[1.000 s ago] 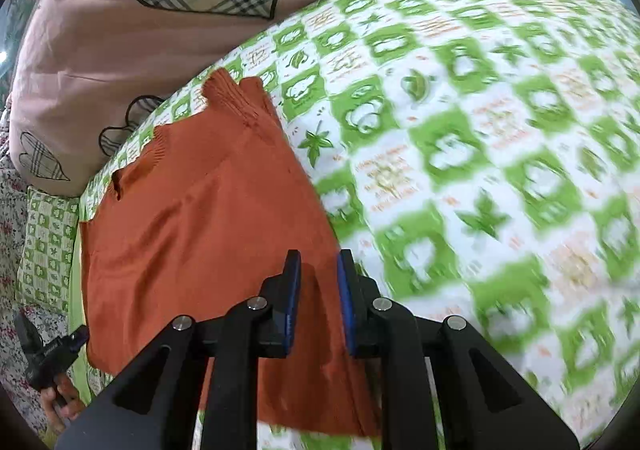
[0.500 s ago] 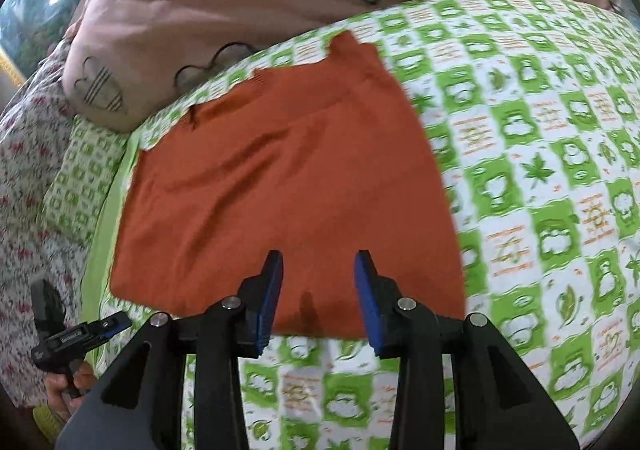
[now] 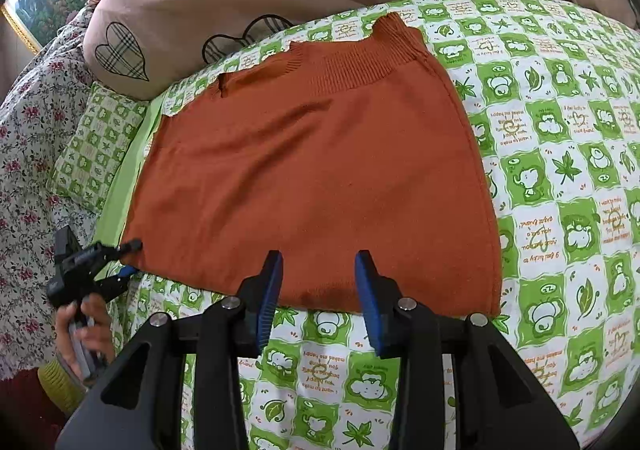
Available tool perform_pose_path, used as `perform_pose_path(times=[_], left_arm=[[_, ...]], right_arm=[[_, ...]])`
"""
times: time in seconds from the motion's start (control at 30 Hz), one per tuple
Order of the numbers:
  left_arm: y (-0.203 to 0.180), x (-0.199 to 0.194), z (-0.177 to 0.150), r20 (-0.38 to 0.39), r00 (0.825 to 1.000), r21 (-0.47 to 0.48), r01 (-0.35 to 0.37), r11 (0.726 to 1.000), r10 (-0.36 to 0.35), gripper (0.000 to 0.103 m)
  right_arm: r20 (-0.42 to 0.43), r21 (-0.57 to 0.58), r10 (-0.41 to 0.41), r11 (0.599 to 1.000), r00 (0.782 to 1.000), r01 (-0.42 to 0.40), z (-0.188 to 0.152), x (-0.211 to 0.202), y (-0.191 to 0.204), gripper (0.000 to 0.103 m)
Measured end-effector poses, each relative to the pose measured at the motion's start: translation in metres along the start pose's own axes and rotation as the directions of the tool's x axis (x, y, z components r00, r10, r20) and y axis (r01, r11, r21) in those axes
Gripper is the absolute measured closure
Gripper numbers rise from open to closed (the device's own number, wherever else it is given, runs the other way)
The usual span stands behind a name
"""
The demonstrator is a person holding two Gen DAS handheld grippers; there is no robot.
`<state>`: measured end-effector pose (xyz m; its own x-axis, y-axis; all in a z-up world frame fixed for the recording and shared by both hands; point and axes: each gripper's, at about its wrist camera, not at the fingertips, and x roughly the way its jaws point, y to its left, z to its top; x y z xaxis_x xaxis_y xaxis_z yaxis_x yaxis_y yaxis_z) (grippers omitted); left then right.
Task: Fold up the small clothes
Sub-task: 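Grasp the folded sweater edge with the left tool and lift it toward the right tool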
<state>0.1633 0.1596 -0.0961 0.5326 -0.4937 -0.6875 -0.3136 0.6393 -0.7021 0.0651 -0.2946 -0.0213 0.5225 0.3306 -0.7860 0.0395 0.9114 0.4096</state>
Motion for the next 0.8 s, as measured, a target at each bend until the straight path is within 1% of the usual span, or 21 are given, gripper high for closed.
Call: perform_pose_path(times=[0.07,0.17,0.2,0.23,0.3,0.37,0.5,0.63,0.7,0.73,0.77,0.8], left_arm=[[0.001,0.001,0.008,0.030,1.000,-0.024,-0.001,1.000,0.002,0.059],[-0.002,0.001,0.015,0.065,0.997,-0.004,-0.031,0.999,0.032,0.068],[-0.006,0.002,0.016,0.074,0.996,0.013,-0.044,0.999,0.042,0.080],[-0.010,0.002,0.016,0.074,0.996,0.030,-0.053,0.998,0.051,0.087],[-0.026,0.000,0.015,0.088,0.993,0.082,-0.088,0.993,0.081,0.092],[-0.051,-0.003,0.008,0.104,0.989,0.156,-0.116,0.981,0.101,0.094],[-0.099,-0.015,-0.006,0.116,0.991,0.290,-0.091,0.953,0.059,0.096],[-0.153,-0.014,-0.030,0.099,0.995,0.449,-0.061,0.892,0.018,0.096],[-0.178,-0.009,-0.046,0.068,0.998,0.524,-0.024,0.851,-0.014,0.097],[-0.192,-0.003,-0.056,0.048,0.999,0.572,-0.006,0.820,-0.026,0.097],[-0.201,0.002,-0.064,0.030,0.999,0.603,0.006,0.798,-0.030,0.097],[-0.211,0.011,-0.075,0.005,1.000,0.640,0.016,0.768,-0.025,0.097]], right_arm=[[0.000,0.004,0.006,1.000,1.000,-0.006,0.001,-0.002,-0.002,0.064],[0.001,0.007,0.011,1.000,1.000,-0.011,0.004,-0.003,-0.006,0.064],[0.003,0.011,0.013,1.000,1.000,-0.013,0.005,-0.003,-0.007,0.064],[0.006,0.019,0.019,1.000,1.000,-0.019,0.007,-0.003,-0.009,0.064],[0.011,0.036,0.033,0.999,0.999,-0.034,0.010,-0.003,-0.012,0.064],[0.012,0.045,0.048,0.998,0.999,-0.049,0.014,-0.002,-0.017,0.064],[-0.003,0.026,0.077,0.997,0.997,-0.077,0.025,0.004,-0.023,0.064],[-0.025,0.044,0.123,0.992,0.992,-0.122,0.039,0.015,-0.030,0.064],[-0.034,0.066,0.152,0.987,0.988,-0.149,0.046,0.020,-0.033,0.064],[-0.037,0.080,0.172,0.982,0.984,-0.169,0.051,0.022,-0.034,0.064],[-0.040,0.092,0.197,0.977,0.980,-0.193,0.056,0.025,-0.033,0.064],[-0.044,0.100,0.219,0.972,0.975,-0.213,0.059,0.028,-0.032,0.064]])
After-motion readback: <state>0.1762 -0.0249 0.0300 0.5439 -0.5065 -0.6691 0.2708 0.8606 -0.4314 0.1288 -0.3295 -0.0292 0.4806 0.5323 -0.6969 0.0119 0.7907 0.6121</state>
